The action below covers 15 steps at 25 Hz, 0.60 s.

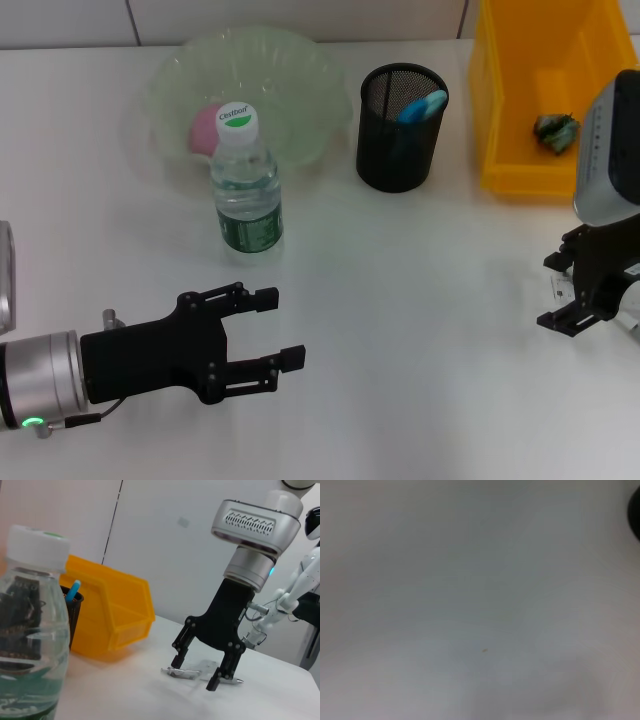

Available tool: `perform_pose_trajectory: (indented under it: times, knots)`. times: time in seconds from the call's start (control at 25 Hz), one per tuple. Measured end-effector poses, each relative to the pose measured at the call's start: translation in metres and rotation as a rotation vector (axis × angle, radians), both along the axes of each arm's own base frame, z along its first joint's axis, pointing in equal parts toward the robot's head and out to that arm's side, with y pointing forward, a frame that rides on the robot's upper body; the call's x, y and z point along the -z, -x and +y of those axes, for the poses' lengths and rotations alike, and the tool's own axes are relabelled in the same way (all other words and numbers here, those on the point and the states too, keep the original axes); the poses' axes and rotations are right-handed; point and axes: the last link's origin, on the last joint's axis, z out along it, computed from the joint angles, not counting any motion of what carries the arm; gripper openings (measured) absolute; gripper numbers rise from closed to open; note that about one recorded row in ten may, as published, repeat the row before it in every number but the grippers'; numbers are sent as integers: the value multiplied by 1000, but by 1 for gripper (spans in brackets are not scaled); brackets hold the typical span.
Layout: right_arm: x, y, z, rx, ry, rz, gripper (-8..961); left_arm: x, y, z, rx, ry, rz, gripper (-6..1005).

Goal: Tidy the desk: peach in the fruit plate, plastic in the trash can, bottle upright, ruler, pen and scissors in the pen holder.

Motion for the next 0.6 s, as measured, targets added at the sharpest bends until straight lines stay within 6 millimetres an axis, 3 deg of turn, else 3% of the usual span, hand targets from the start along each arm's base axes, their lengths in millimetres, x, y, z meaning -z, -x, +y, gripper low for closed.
perform_pose_trajectory:
  times: [0.6]
  knots:
    - [6, -6, 3, 7, -9, -6, 689, 0, 0, 1, 0, 0, -1, 794]
